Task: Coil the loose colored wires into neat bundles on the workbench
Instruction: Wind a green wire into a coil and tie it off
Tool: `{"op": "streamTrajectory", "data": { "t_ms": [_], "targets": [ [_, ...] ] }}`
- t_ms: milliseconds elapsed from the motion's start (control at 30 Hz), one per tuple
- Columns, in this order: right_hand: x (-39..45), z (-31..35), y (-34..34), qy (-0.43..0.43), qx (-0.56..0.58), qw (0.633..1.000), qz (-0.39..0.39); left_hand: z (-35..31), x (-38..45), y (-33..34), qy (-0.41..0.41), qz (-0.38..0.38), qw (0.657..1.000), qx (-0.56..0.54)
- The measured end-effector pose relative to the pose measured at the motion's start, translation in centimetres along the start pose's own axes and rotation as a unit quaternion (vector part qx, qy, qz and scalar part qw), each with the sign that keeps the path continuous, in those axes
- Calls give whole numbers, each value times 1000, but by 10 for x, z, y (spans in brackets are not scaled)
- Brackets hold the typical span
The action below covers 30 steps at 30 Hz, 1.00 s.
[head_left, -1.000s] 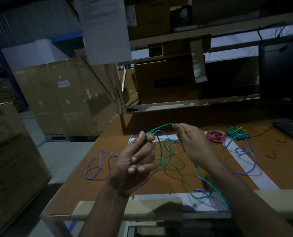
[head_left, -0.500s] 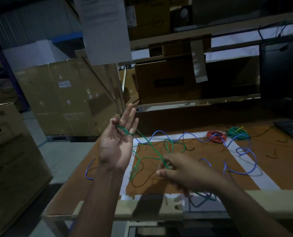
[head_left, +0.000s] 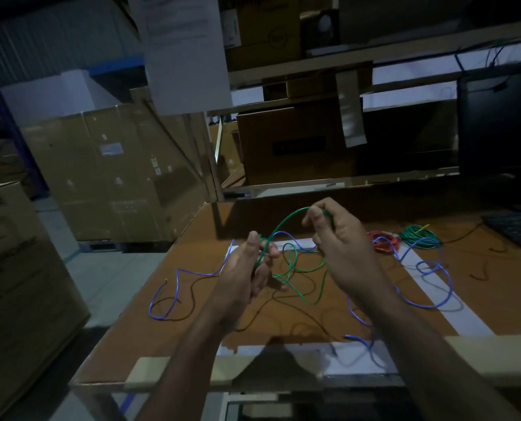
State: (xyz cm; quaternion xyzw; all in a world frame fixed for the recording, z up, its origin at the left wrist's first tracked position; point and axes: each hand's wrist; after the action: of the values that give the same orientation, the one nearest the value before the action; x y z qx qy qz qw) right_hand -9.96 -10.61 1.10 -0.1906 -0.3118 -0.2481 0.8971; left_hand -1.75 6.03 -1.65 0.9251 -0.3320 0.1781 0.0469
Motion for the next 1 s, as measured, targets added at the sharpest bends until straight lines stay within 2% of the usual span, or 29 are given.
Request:
{"op": "streamTrajectory", "data": {
  "t_ms": [133,233,300,333,433,500,567,667,733,833,900,933,1000],
  "targets": [
    [11,-24,6,38,-21,999,-23,-14,-11,8,-20,92,984,-150],
    [6,-33,11,61,-38,997,-10,-24,-14,-5,-43,174,940,-289],
    [2,-38,14,70,-32,997,-3,-30,-11,-16,-22,208,902,-378],
    [0,-41,16,79,-27,996,8,-33,-8,-20,-7,196,892,-408],
    [-7,-49,23,105,-16,991,77,-41,4,-23,65,70,908,-408],
    [-17,-51,27,93,-68,984,133,-47,11,-22,98,15,909,-405],
    [-27,-52,30,78,-99,977,170,-49,17,-24,104,-19,893,-437],
    [-37,-55,32,48,-80,985,145,-50,22,-31,116,-66,868,-479],
    [-41,-55,29,16,-81,989,127,-49,25,-36,134,-109,879,-445],
    [-46,-48,23,-22,-117,972,202,-39,30,-36,148,-178,925,-301],
    [-46,-37,24,-50,-108,965,234,-26,30,-31,144,-190,961,-142],
    [-45,-30,24,-69,-101,966,226,-18,28,-28,144,-182,972,-47],
    [-40,-18,26,-104,-88,973,187,-3,23,-21,139,-142,975,103]
  ]
}}
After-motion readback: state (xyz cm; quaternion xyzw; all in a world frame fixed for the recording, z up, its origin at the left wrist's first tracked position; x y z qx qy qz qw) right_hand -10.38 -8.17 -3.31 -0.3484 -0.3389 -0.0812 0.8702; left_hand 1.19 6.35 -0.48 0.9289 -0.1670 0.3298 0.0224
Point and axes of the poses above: each hand's wrist, its own x-axis towards the middle knuckle, its own y-axis out of the palm, z = x × y, and after that the axes turned 1 degree about -y, right-handed
